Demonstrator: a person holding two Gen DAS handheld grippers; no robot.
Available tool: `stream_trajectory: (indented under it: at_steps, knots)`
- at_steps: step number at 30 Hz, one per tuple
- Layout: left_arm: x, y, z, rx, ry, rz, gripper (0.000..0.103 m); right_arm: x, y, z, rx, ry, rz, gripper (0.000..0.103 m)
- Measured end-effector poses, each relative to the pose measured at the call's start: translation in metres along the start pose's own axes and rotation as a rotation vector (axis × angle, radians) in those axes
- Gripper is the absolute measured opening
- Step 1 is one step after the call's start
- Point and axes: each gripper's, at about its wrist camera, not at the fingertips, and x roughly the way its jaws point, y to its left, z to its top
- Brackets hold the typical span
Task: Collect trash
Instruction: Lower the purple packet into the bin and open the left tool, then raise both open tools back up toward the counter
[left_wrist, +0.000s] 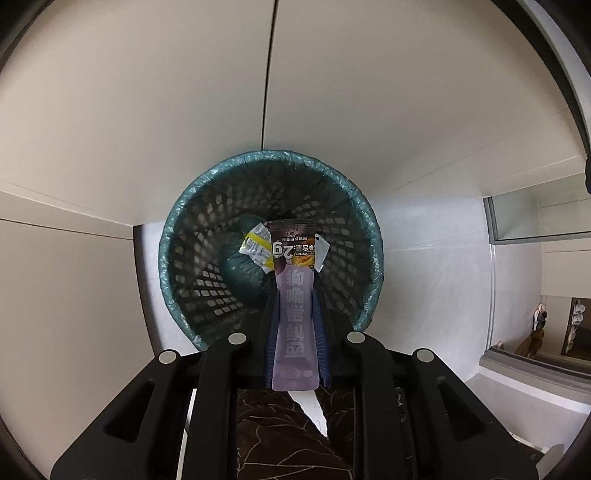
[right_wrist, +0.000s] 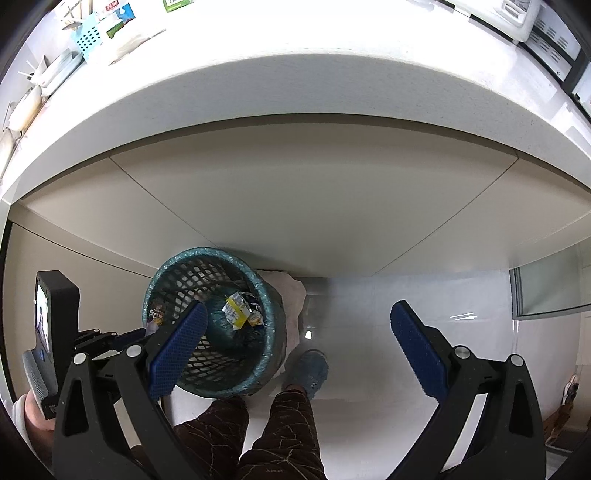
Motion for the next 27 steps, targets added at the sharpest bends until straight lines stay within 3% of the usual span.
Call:
stream_trajectory:
  at_steps: [4, 6, 13, 19, 23, 27]
  knots:
    - [0.007, 0.002, 0.001, -0.020, 0.007, 0.007, 0.026, 0.001, -0.005, -0.001, -0.011, 0.006, -0.003, 0.095]
    - [0.008, 0.002, 0.002, -0.025, 0.002, 0.009, 0.039, 0.003, -0.006, -0.003, -0.016, 0.010, -0.009, 0.095]
    - [0.002, 0.006, 0.007, -0.051, -0.042, 0.010, 0.061, 0.006, -0.009, -0.006, -0.032, 0.015, -0.025, 0.095]
    - [-0.024, 0.009, 0.012, -0.070, -0.115, 0.012, 0.078, 0.005, -0.005, 0.003, -0.044, 0.000, -0.008, 0.095]
    - [-0.055, 0.013, 0.016, -0.098, -0.191, 0.009, 0.095, -0.009, 0.002, 0.019, -0.077, -0.046, 0.024, 0.095]
    - [-0.076, 0.019, 0.021, -0.141, -0.236, 0.004, 0.097, -0.020, 0.012, 0.044, -0.114, -0.077, 0.047, 0.095]
